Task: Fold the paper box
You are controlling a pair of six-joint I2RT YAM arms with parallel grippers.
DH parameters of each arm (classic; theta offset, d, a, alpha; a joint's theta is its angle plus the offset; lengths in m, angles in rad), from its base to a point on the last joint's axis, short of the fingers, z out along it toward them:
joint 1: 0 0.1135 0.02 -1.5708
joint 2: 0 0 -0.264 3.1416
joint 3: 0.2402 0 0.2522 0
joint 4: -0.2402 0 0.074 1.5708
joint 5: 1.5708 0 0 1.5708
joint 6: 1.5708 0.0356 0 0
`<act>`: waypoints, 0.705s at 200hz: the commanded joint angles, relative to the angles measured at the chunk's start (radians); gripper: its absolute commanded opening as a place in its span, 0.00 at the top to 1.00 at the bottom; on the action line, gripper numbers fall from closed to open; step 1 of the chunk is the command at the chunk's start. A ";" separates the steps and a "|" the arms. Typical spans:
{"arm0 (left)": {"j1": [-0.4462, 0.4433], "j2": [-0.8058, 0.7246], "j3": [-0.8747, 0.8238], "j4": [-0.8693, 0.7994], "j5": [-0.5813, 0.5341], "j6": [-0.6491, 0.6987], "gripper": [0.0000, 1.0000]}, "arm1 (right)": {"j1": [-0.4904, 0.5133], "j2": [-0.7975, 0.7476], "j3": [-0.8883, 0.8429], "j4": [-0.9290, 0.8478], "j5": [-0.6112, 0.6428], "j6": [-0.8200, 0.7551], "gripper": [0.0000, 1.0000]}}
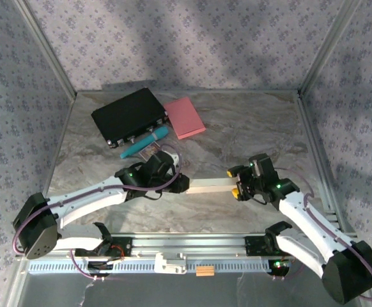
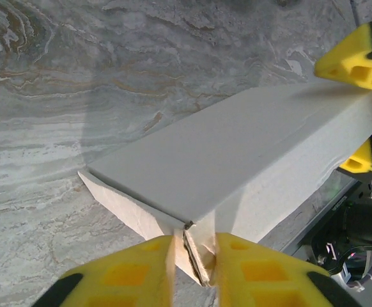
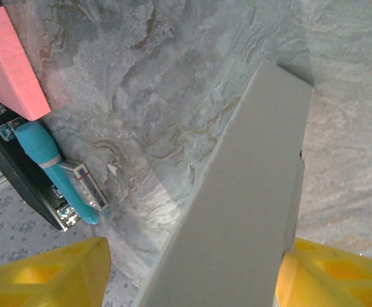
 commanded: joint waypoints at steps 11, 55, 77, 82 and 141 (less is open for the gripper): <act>-0.006 -0.004 -0.038 -0.108 -0.116 0.010 0.55 | -0.013 0.089 -0.048 0.218 -0.005 -0.048 0.35; 0.018 -0.007 -0.052 -0.100 -0.121 -0.004 0.49 | -0.060 0.282 0.003 0.357 -0.074 -0.223 0.38; 0.033 -0.012 -0.058 -0.100 -0.103 -0.012 0.49 | -0.082 0.340 0.043 0.320 -0.088 -0.287 0.35; 0.038 -0.014 -0.057 -0.104 -0.098 -0.013 0.49 | -0.089 0.352 0.055 0.292 -0.095 -0.301 0.34; 0.121 -0.034 -0.003 -0.147 -0.063 -0.001 0.48 | -0.131 0.324 0.216 -0.142 0.005 -0.517 0.29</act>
